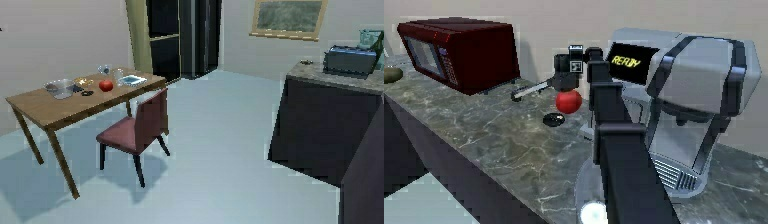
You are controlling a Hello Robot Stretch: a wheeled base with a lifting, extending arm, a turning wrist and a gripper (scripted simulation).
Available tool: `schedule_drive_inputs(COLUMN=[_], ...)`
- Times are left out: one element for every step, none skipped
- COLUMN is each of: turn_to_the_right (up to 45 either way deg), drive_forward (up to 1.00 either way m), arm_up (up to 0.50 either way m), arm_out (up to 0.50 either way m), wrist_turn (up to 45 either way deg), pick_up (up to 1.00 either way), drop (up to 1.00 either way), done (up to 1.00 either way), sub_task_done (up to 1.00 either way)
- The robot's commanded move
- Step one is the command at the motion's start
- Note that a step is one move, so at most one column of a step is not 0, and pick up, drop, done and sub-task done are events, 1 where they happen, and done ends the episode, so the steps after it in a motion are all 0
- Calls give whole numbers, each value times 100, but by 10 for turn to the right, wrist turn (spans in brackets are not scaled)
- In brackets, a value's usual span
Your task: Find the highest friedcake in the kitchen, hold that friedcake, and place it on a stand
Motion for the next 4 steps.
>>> schedule_drive_inputs(turn_to_the_right=[0, 0, 0, 0], drive_forward=[0, 0, 0, 0], arm_up=[0, -14, 0, 10], arm_out=[0, 0, 0, 0], wrist_turn=[270, 0, 0, 0], pick_up=[0, 0, 100, 0], drop=[0, 0, 0, 0], done=[0, 0, 0, 0], sub_task_done=[0, 0, 0, 0])
